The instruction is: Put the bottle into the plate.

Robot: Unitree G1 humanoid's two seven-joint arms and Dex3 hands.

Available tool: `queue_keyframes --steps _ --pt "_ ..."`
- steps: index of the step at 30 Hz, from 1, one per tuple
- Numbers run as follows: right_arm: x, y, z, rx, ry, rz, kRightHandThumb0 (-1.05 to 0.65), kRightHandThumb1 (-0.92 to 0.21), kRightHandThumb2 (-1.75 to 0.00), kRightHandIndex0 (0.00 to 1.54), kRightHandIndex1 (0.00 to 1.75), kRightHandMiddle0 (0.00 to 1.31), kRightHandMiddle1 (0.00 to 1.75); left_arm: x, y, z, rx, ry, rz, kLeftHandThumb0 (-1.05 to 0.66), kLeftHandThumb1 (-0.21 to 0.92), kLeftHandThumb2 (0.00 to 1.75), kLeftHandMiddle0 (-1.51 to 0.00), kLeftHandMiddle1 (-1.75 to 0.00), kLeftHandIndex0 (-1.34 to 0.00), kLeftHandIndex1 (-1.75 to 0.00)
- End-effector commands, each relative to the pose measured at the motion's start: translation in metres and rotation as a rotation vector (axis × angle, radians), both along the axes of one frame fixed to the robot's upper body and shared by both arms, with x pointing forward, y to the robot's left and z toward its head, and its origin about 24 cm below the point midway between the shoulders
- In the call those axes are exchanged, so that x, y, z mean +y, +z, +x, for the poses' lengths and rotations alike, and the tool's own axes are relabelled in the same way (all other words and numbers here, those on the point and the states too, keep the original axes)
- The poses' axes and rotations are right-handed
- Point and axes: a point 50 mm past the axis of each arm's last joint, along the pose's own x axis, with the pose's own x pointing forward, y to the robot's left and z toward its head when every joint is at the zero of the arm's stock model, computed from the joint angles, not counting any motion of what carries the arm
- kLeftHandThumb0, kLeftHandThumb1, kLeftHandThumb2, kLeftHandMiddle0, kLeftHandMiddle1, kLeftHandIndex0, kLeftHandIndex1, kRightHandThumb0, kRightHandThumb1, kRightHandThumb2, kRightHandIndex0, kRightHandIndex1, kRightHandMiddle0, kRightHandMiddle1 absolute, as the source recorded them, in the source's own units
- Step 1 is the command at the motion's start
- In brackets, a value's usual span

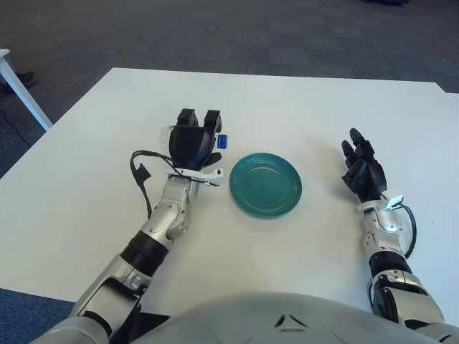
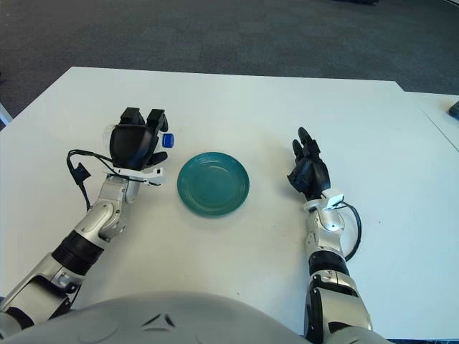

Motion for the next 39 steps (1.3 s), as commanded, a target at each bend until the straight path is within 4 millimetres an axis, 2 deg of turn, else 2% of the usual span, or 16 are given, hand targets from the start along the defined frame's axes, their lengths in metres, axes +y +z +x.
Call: queue_keyframes --steps 1,8,13,15,17,28,32,39 --pt "0.025 -0.037 -0.026 0.128 0.007 0.08 -1.03 -0.92 -1.13 0.08 0.0 0.0 0.19 -0.014 0.005 -0.001 -0.025 -0.054 -0.012 0.0 0.07 1.6 -0.8 -1.75 -0.56 -1.75" --pt "0.026 -0.037 -0.026 0.128 0.007 0.08 -1.03 -0.92 -1.13 0.08 0.0 0.0 0.19 -0.033 0.006 -0.006 -0.011 -0.132 -0.03 0.0 0.1 1.57 -0.77 -1.75 -0.54 -1.75" --pt "0.027 -0.037 -0.026 0.128 0.007 0.08 -1.03 -0.92 -1.13 0.08 0.0 0.0 0.19 -0.036 0.006 -0.007 -0.002 -0.154 -0.02 0.0 0.11 1.56 -0.76 -1.75 -0.53 -1.75" --pt "0.036 -0.052 -0.023 0.245 -0.064 0.128 -1.01 -0.92 -1.11 0.1 0.0 0.0 0.23 -0.046 0.003 -0.012 0.004 -0.192 -0.003 0.0 0.15 1.52 -0.74 -1.75 -0.5 -1.75" --pt "0.043 -0.058 -0.022 0.298 -0.098 0.14 -0.98 -0.92 -1.1 0.12 0.0 0.0 0.27 -0.051 0.001 -0.015 0.004 -0.214 0.0 0.0 0.16 1.51 -0.73 -1.75 -0.49 -1.75" --pt "0.049 -0.058 -0.019 0.335 -0.155 0.116 -0.95 -0.92 -1.09 0.16 0.01 0.0 0.33 -0.072 -0.006 -0.022 0.009 -0.33 -0.008 0.0 0.2 1.46 -0.7 -1.75 -0.46 -1.75" --pt "0.051 -0.058 -0.019 0.351 -0.162 0.134 -0.95 -0.92 -1.08 0.16 0.01 0.0 0.31 -0.084 -0.014 -0.025 0.025 -0.358 0.0 0.0 0.2 1.46 -0.7 -1.75 -0.46 -1.75" --pt "0.053 -0.058 -0.02 0.365 -0.165 0.14 -0.94 -0.92 -1.06 0.17 0.01 0.0 0.3 -0.087 -0.018 -0.025 0.027 -0.371 0.001 0.0 0.17 1.5 -0.73 -1.75 -0.48 -1.75"
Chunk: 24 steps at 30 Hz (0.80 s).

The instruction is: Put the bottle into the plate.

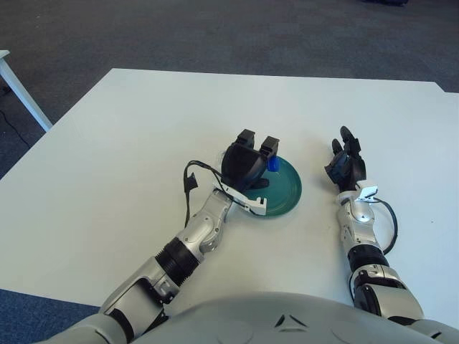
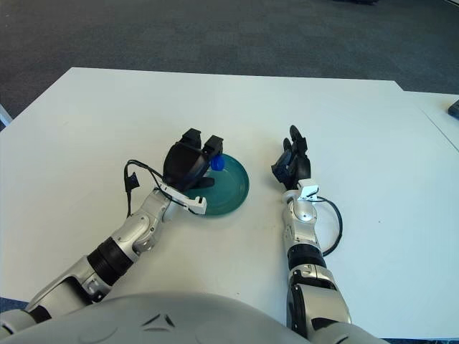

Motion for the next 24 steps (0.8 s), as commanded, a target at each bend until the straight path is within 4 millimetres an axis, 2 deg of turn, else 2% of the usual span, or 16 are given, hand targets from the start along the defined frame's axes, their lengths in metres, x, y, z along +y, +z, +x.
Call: queue_keyframes --steps 1,9,19,24 --pt "0.0126 -0.0477 -0.0356 0.247 -0.005 0.075 -0.94 -0.92 -1.06 0.17 0.0 0.0 0.3 -0.0005 0.0023 0.0034 -0.031 -0.004 0.013 0.0 0.17 1.5 -0.73 -1.75 -0.49 -1.75" --pt "0.0139 -0.0473 -0.0364 0.244 -0.003 0.085 -0.96 -0.92 -1.06 0.15 0.0 0.0 0.28 -0.0029 0.0002 0.0033 -0.021 0.003 0.02 0.0 0.19 1.48 -0.71 -1.75 -0.47 -1.75" --pt "0.0145 -0.048 -0.0373 0.254 -0.007 0.095 -0.96 -0.92 -1.06 0.12 0.0 0.0 0.27 -0.0063 0.0002 0.0033 0.0 -0.013 0.022 0.0 0.28 1.38 -0.64 -1.75 -0.41 -1.75" --pt "0.0152 -0.0486 -0.0366 0.246 0.0 0.116 -0.95 -0.92 -1.06 0.12 0.0 0.0 0.27 -0.0056 0.001 -0.0003 0.041 -0.05 0.033 0.0 0.27 1.39 -0.65 -1.75 -0.41 -1.75"
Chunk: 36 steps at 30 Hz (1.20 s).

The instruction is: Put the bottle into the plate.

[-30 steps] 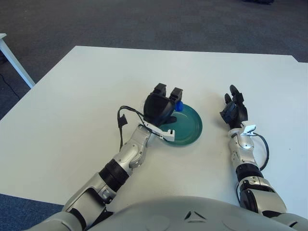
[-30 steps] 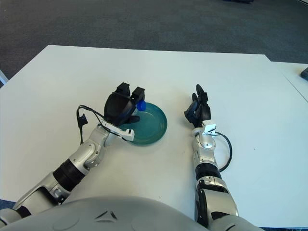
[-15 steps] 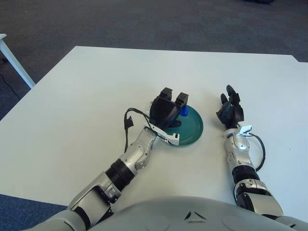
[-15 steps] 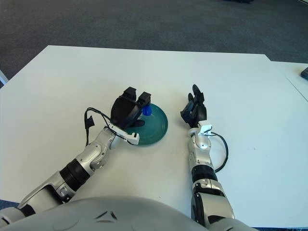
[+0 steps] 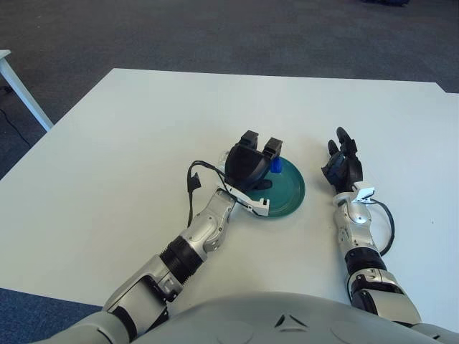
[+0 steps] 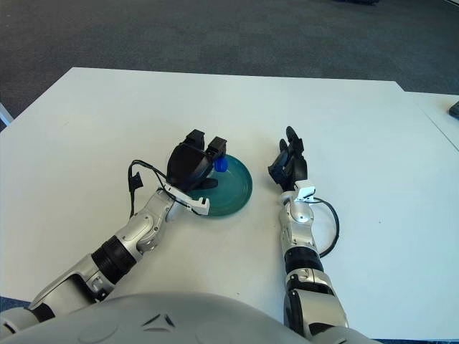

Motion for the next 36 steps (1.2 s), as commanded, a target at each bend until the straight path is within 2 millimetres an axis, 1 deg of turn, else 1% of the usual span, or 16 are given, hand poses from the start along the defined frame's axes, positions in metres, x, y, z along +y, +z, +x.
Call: queue_keyframes --steps 1,3,4,6,9,15,19,24,25,26,27,28,30,31,32,36 --pt "0.011 -0.048 -0.034 0.236 -0.007 0.09 -0.95 -0.92 -1.06 0.12 0.0 0.0 0.27 0.0 0.002 -0.001 0.021 -0.029 0.018 0.0 0.27 1.39 -0.65 -1.75 -0.41 -1.75" --pt "0.011 -0.048 -0.034 0.233 -0.006 0.091 -0.96 -0.92 -1.06 0.11 0.0 0.0 0.27 0.001 0.002 -0.002 0.036 -0.04 0.028 0.0 0.26 1.39 -0.66 -1.75 -0.41 -1.75" --pt "0.012 -0.048 -0.034 0.235 -0.008 0.091 -0.96 -0.92 -1.07 0.11 0.0 0.0 0.27 0.0 0.002 -0.003 0.044 -0.045 0.034 0.0 0.25 1.39 -0.67 -1.75 -0.45 -1.69" --pt "0.012 -0.048 -0.034 0.239 -0.012 0.087 -0.96 -0.92 -1.07 0.11 0.0 0.0 0.27 0.0 0.002 -0.003 0.051 -0.05 0.041 0.0 0.29 1.35 -0.57 -1.75 -0.47 -1.72" --pt "0.011 -0.048 -0.035 0.242 -0.015 0.082 -0.95 -0.92 -1.07 0.11 0.0 0.0 0.27 0.0 0.002 -0.003 0.054 -0.053 0.047 0.0 0.33 1.3 -0.5 -1.75 -0.47 -1.74" --pt "0.01 -0.048 -0.035 0.239 -0.019 0.078 -0.95 -0.92 -1.08 0.12 0.0 0.0 0.27 -0.003 0.001 -0.003 0.038 -0.069 0.085 0.0 0.4 1.22 -0.44 -1.75 -0.43 -1.74" --pt "0.012 -0.047 -0.035 0.229 -0.016 0.067 -0.95 -0.92 -1.09 0.12 0.0 0.0 0.28 -0.011 -0.004 -0.002 0.025 -0.094 0.135 0.0 0.44 1.18 -0.41 -1.75 -0.4 -1.74" --pt "0.014 -0.039 -0.035 0.192 0.007 0.038 -0.94 -0.92 -1.11 0.15 0.01 0.0 0.32 -0.025 -0.011 -0.01 0.102 -0.165 0.231 0.0 0.49 1.11 -0.38 -1.75 -0.37 -1.73" --pt "0.015 -0.037 -0.034 0.18 0.009 0.04 -0.94 -0.92 -1.11 0.15 0.01 0.0 0.32 -0.026 -0.012 -0.012 0.111 -0.172 0.24 -0.08 0.55 1.02 -0.51 -1.75 -0.37 -1.72" --pt "0.015 -0.035 -0.035 0.164 0.019 0.042 -0.95 -0.92 -1.12 0.15 0.01 0.0 0.32 -0.028 -0.013 -0.015 0.114 -0.185 0.254 -0.18 0.67 0.81 -0.72 -1.75 -0.37 -1.67" --pt "0.015 -0.035 -0.035 0.155 0.026 0.043 -0.95 -0.92 -1.13 0.15 0.01 0.0 0.32 -0.029 -0.013 -0.017 0.115 -0.193 0.263 -0.24 0.76 0.65 -0.87 -1.75 -0.37 -1.64" --pt "0.015 -0.034 -0.035 0.138 0.038 0.041 -0.96 -0.92 -1.13 0.16 0.01 0.0 0.32 -0.03 -0.012 -0.019 0.107 -0.205 0.275 -0.28 0.81 0.55 -0.96 -1.75 -0.37 -1.61" --pt "0.016 -0.032 -0.035 0.106 0.058 0.041 -0.96 -0.92 -1.14 0.16 0.01 0.0 0.32 -0.031 -0.01 -0.022 0.09 -0.225 0.291 -0.32 0.86 0.46 -1.04 -1.75 -0.37 -1.59" --pt "0.016 -0.031 -0.036 0.091 0.066 0.042 -0.96 -0.92 -1.14 0.16 0.01 0.0 0.32 -0.031 -0.009 -0.023 0.083 -0.233 0.297 -0.33 0.88 0.43 -1.05 -1.75 -0.37 -1.59" --pt "0.014 -0.034 -0.037 0.09 0.076 0.039 -0.96 -0.92 -1.14 0.15 0.01 0.0 0.32 -0.031 -0.004 -0.025 0.064 -0.244 0.297 -0.34 0.89 0.4 -1.07 -1.75 -0.37 -1.58" --pt "0.008 -0.045 -0.039 0.125 0.089 0.028 -0.97 -0.92 -1.15 0.14 0.0 0.0 0.31 -0.028 0.012 -0.027 0.015 -0.256 0.296 -0.35 0.91 0.35 -1.03 -1.75 -0.39 -1.55"
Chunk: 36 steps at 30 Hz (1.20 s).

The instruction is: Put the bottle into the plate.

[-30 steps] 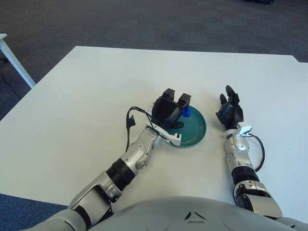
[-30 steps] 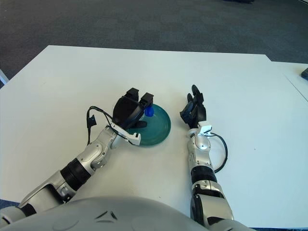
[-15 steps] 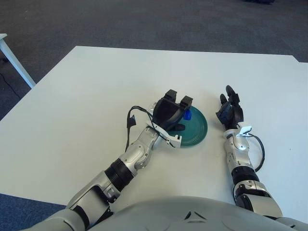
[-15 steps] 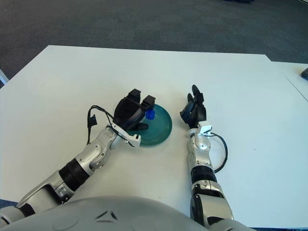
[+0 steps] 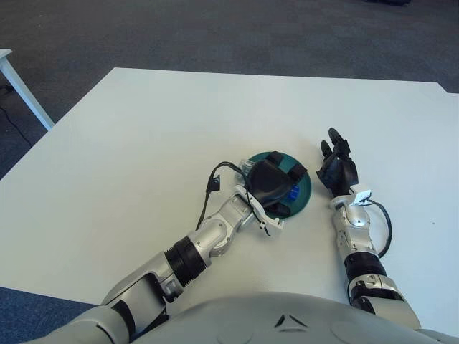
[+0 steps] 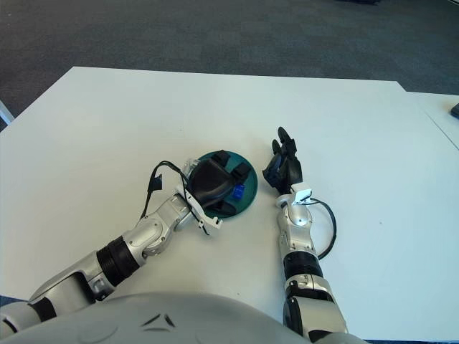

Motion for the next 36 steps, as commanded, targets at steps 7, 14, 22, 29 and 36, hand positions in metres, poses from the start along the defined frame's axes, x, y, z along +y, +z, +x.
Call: queue_keyframes --steps 7,14,22,29,36 --pt "-0.013 -0.074 -0.031 0.405 -0.059 0.059 -0.95 -0.92 -1.16 0.14 0.0 0.0 0.31 0.003 0.023 0.001 -0.216 -0.007 -0.009 -0.36 0.91 0.33 -0.91 -1.75 -0.41 -1.53" --pt "-0.01 -0.069 -0.023 0.388 -0.085 0.051 -0.93 -0.92 -1.17 0.16 0.01 0.0 0.33 0.001 0.031 0.002 -0.318 -0.023 -0.015 -0.36 0.9 0.33 -0.83 -1.75 -0.43 -1.52" --pt "0.002 -0.061 -0.023 0.339 -0.143 0.151 -0.9 -0.92 -1.17 0.13 0.0 0.0 0.28 0.001 0.028 -0.002 -0.34 -0.026 -0.031 -0.36 0.91 0.35 -0.71 -1.75 -0.41 -1.54" --pt "-0.005 -0.065 -0.02 0.356 -0.147 0.175 -0.9 -0.92 -1.17 0.13 0.0 0.0 0.26 -0.002 0.026 -0.004 -0.318 -0.037 0.015 -0.37 0.83 0.5 -0.69 -1.75 -0.41 -1.58" --pt "-0.004 -0.066 -0.024 0.321 -0.126 0.108 -0.89 -0.92 -1.16 0.16 0.01 0.0 0.31 -0.001 0.026 -0.001 -0.305 -0.038 0.063 -0.38 0.77 0.59 -0.68 -1.75 -0.44 -1.57"
